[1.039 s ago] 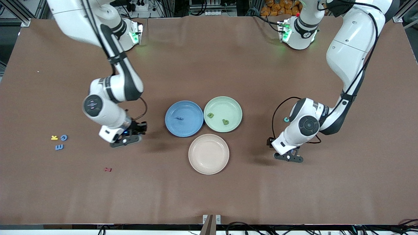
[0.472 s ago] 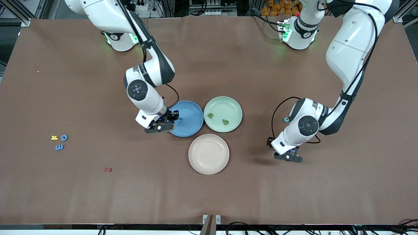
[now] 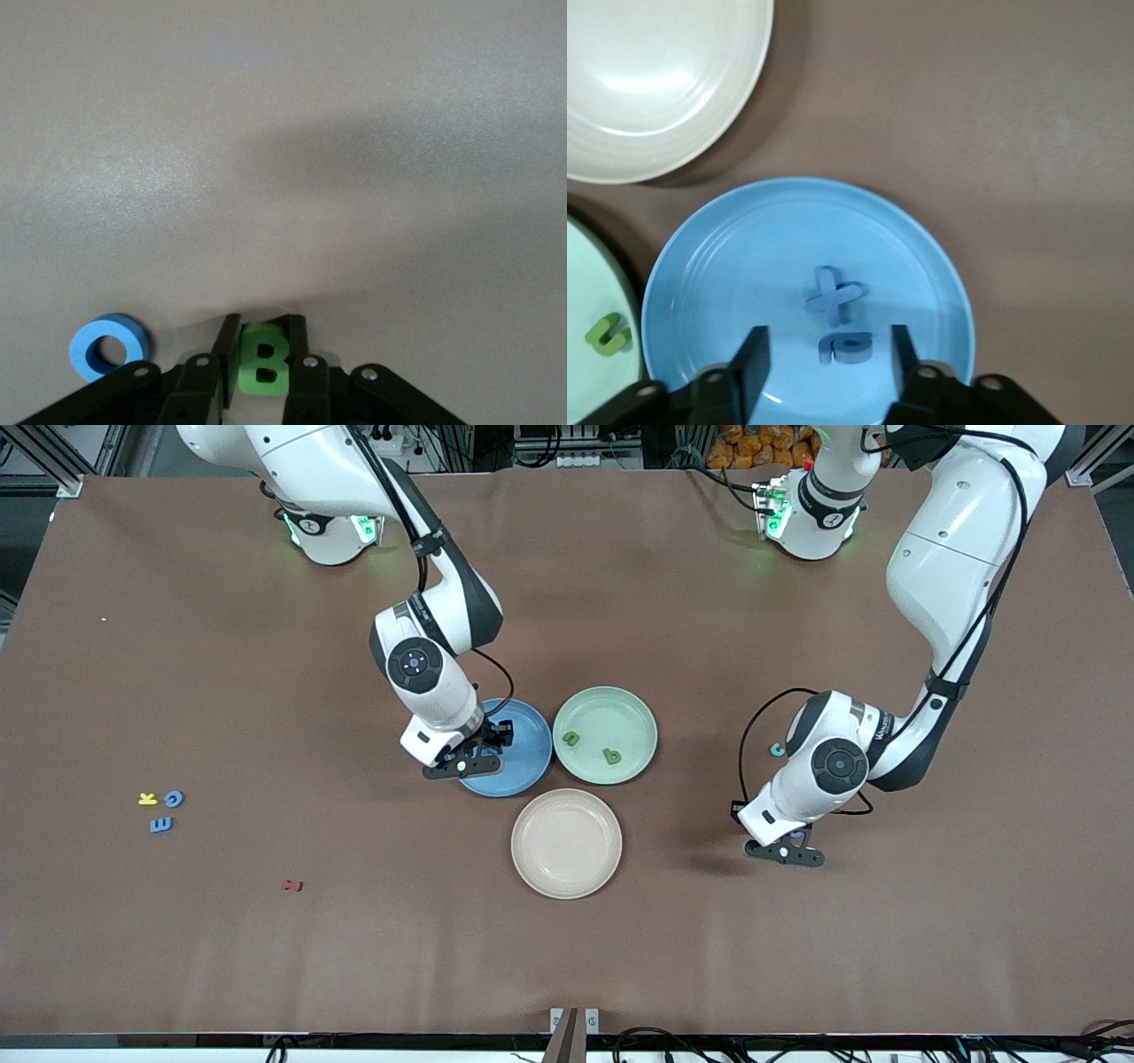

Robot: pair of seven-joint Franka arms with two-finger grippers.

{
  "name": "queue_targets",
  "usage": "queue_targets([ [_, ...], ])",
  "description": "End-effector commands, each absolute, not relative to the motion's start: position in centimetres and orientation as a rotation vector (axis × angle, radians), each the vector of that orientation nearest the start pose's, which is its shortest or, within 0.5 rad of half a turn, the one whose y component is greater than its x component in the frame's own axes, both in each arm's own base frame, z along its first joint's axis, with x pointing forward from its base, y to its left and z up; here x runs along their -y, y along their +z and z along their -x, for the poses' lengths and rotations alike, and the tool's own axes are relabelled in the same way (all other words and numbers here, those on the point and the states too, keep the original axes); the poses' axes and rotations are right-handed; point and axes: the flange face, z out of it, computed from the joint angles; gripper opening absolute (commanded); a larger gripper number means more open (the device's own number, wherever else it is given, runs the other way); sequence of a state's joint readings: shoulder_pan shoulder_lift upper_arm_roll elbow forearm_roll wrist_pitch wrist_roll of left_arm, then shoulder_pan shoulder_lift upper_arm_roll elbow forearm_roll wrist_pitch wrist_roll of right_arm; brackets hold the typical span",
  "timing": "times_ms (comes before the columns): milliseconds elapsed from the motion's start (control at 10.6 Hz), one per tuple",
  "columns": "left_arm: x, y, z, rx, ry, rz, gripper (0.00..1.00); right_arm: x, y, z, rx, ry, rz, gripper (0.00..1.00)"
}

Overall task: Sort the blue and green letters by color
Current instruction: 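Place green B on the green plate while the right gripper drops x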

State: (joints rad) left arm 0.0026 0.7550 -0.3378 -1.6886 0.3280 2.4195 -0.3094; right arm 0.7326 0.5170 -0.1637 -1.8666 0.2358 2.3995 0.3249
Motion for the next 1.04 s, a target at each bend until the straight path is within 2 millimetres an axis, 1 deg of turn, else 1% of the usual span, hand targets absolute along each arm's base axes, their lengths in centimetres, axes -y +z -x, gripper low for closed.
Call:
queue_targets([
  [0, 20.0, 18.9, -64.8, -0.297, -0.072, 3.138, 0.0, -32.5, 26.2, -56.1, 0.055, -0.008, 3.03, 1.0],
  [94, 20.8, 19.8, -64.6, -0.299, -0.074, 3.141, 0.0, -30.1, 27.0, -57.4, 0.001, -0.023, 3.025, 1.0],
  [189, 21.3, 20.7, -64.6, -0.273, -0.082, 3.146, 0.0, -27.1, 27.2, -58.8, -0.015, -0.022, 3.027, 1.0],
  [283, 23.2, 21.9, -64.2, -0.245, -0.1, 3.172, 0.0, -23.8, 27.1, -60.2, 0.014, -0.022, 3.029, 1.0],
  [472, 28.0, 22.8, -62.3, -0.108, -0.074, 3.198, 0.0, -17.3, 27.1, -62.3, -0.048, -0.03, 3.045, 1.0],
  [567, 31.0, 23.8, -60.9, -0.043, -0.078, 3.206, 0.0, -12.9, 27.0, -63.3, -0.101, -0.044, 3.07, 1.0],
  [661, 34.3, 24.7, -58.9, 0.037, -0.052, 3.203, 0.0, -8.6, 26.9, -64.0, -0.121, -0.052, 3.091, 1.0],
  [756, 37.2, 25.4, -57.0, 0.096, -0.029, 3.192, 0.0, -4.7, 27.1, -64.7, -0.121, -0.064, 3.096, 1.0],
  [850, 39.8, 26.0, -55.0, 0.12, -0.014, 3.191, 0.0, -1.2, 27.3, -65.5, -0.11, -0.073, 3.1, 1.0],
  [945, 42.4, 25.9, -52.9, 0.144, 0.001, 3.188, 0.0, 1.5, 26.9, -66.0, -0.061, -0.052, 3.108, 1.0],
])
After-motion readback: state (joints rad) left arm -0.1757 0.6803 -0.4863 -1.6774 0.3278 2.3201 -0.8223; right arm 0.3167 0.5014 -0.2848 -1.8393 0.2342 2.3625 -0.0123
